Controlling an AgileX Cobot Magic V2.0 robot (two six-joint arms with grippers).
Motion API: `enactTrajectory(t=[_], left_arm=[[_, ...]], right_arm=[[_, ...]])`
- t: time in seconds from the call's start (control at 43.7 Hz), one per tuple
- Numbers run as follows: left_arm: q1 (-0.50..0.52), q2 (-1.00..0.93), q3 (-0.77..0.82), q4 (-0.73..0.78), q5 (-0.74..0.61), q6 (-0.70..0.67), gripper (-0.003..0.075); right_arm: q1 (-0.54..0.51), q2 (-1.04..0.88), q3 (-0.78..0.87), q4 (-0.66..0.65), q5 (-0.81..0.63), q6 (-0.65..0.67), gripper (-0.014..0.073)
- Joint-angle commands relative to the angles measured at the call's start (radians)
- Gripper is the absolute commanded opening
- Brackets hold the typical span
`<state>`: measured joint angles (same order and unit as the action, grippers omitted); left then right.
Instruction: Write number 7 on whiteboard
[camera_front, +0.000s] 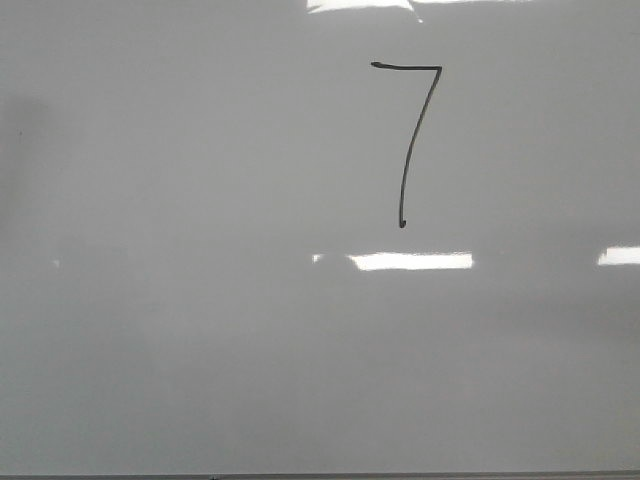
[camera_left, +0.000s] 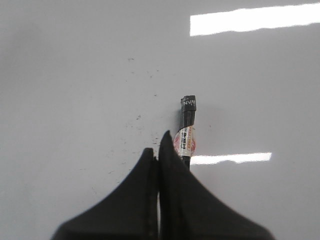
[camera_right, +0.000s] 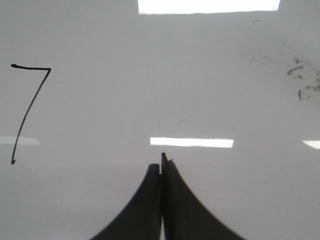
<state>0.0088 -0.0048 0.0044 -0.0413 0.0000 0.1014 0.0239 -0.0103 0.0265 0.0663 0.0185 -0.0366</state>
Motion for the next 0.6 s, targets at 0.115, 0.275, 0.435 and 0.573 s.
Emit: enactTrajectory(t=[0.115, 0.275, 0.435, 0.573], left_arm=[[0.001, -0.015, 0.006, -0.011, -0.088, 0.0, -0.002], [0.001, -0.015, 0.006, -0.011, -0.088, 0.0, -0.002], [0.001, -0.015, 0.006, -0.011, -0.088, 0.0, -0.002], [0.001, -0.015, 0.006, -0.011, -0.088, 0.0, -0.002]], right_arm=[[-0.019, -0.019, -0.005, 0.003, -0.084, -0.004, -0.0069], [-0.019, -0.019, -0.005, 0.003, -0.084, -0.004, -0.0069], [-0.019, -0.019, -0.005, 0.003, -0.084, -0.004, -0.0069], [-0.019, -0.019, -0.005, 0.003, -0.084, -0.004, -0.0069]])
